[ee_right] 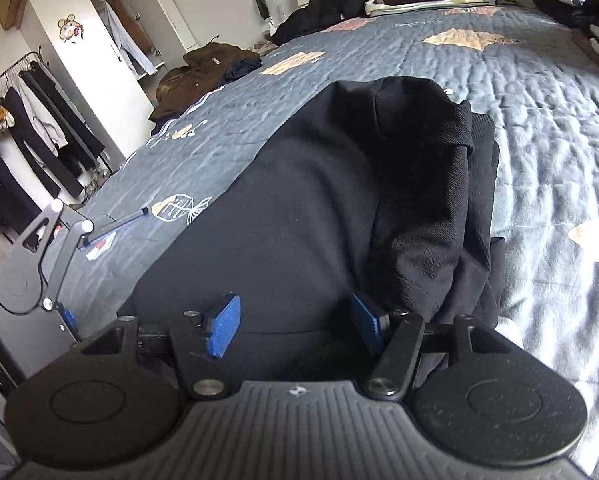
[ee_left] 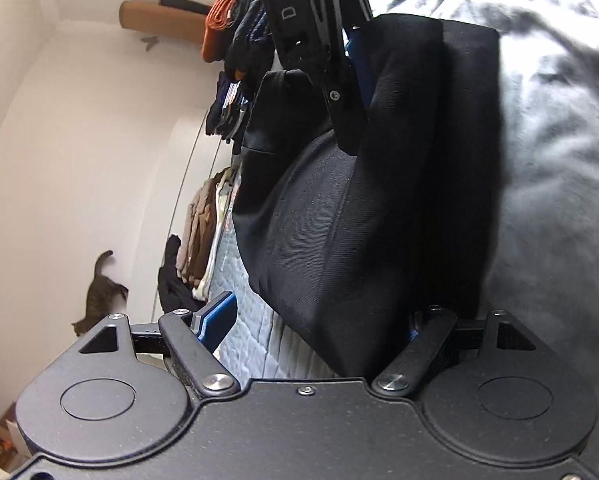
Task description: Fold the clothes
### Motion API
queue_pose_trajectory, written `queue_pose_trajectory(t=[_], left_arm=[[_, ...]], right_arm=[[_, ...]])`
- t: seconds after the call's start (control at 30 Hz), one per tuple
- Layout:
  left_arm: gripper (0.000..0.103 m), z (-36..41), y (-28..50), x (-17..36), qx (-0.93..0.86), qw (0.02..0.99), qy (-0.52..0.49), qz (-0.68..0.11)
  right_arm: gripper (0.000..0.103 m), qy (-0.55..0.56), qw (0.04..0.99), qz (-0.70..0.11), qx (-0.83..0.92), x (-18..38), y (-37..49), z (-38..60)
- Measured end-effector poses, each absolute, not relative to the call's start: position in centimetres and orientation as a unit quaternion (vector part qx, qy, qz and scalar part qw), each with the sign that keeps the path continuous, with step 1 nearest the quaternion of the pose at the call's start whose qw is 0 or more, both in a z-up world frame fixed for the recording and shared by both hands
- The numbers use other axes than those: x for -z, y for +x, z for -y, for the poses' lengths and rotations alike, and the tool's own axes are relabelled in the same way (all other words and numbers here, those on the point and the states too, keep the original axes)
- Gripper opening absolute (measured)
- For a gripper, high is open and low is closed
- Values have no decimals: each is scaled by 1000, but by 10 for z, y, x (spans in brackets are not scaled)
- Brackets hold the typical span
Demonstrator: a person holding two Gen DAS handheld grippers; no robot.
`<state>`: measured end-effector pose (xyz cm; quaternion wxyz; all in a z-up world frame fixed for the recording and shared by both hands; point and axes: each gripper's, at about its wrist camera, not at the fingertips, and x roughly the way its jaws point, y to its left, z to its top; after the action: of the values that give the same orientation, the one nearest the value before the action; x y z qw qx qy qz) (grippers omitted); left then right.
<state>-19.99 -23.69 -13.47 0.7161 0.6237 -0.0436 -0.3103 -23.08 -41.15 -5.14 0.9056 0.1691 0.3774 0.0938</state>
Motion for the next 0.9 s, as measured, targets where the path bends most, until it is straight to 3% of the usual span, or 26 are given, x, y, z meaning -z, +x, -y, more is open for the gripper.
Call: queue_pose_trajectory(t=[0.03, 0.13, 0.23, 0.4, 0.5, 0.57, 0.7, 0.73, 0.77, 0.8, 0.9], left_arm=[[73, 238, -202, 137, 313, 713, 626, 44], [40, 245, -207, 146, 330, 699, 634, 37], [29, 247, -210, 150, 332, 689, 642, 42], [26, 243, -217, 159, 326, 664, 668, 83], [40, 252, -215, 164, 303, 672, 667, 105], [58, 258, -212, 166, 288, 680, 664, 118], [60, 275, -200, 165, 285, 690, 655, 114], [54, 277, -198, 165, 288, 689, 654, 116], [33, 278, -198, 164, 294, 689, 653, 115], [22, 276, -202, 160, 303, 689, 649, 109], [17, 277, -204, 158, 308, 697, 639, 105]], right_arm=[[59, 168, 906, -378, -93, 52, -232, 412], [56, 165, 906, -381, -89, 53, -235, 417], [55, 141, 908, -387, -78, 55, -236, 416], [55, 134, 905, -397, -78, 55, -242, 423], [55, 122, 903, -404, -84, 54, -247, 424], [56, 130, 904, -399, -85, 51, -250, 425], [62, 157, 909, -375, -96, 41, -259, 428], [63, 157, 912, -368, -96, 39, -262, 428], [64, 156, 914, -361, -97, 36, -265, 428], [65, 159, 916, -356, -99, 34, -267, 428], [66, 156, 921, -343, -101, 27, -274, 429]])
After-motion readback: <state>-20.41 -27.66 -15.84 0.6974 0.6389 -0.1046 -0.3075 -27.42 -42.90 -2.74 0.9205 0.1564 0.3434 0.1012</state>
